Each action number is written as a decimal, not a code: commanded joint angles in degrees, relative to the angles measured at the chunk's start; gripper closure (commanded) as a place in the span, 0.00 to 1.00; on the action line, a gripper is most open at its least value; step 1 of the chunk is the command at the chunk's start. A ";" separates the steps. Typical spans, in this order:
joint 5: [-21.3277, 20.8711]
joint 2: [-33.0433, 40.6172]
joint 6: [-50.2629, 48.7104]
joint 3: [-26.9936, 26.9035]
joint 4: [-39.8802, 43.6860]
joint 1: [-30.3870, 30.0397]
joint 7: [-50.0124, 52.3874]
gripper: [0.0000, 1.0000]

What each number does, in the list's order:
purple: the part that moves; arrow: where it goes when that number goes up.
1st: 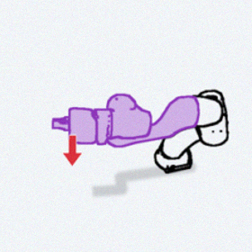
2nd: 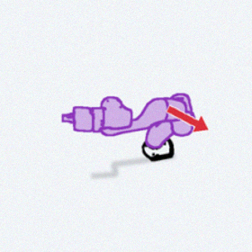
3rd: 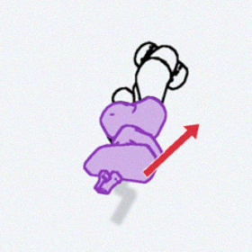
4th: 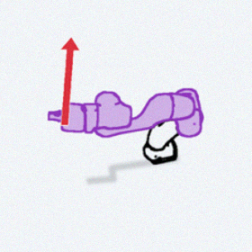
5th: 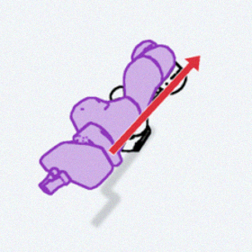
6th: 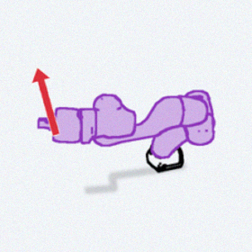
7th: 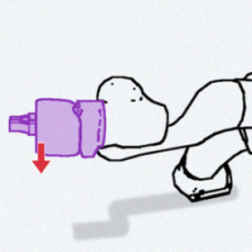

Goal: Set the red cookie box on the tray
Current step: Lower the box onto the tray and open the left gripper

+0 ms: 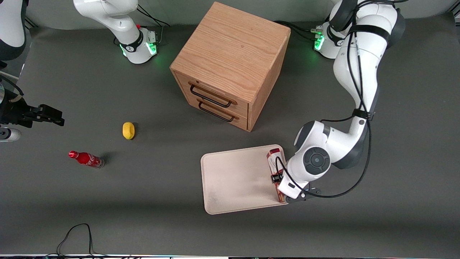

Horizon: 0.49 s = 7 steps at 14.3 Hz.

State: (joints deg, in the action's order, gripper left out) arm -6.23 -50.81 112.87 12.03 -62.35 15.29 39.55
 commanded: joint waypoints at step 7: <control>-0.45 32.31 -17.68 -0.08 -20.23 -9.13 -17.04 0.00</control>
State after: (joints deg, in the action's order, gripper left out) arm -6.71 -29.92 94.20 12.06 -68.75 8.19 26.44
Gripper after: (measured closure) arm 0.000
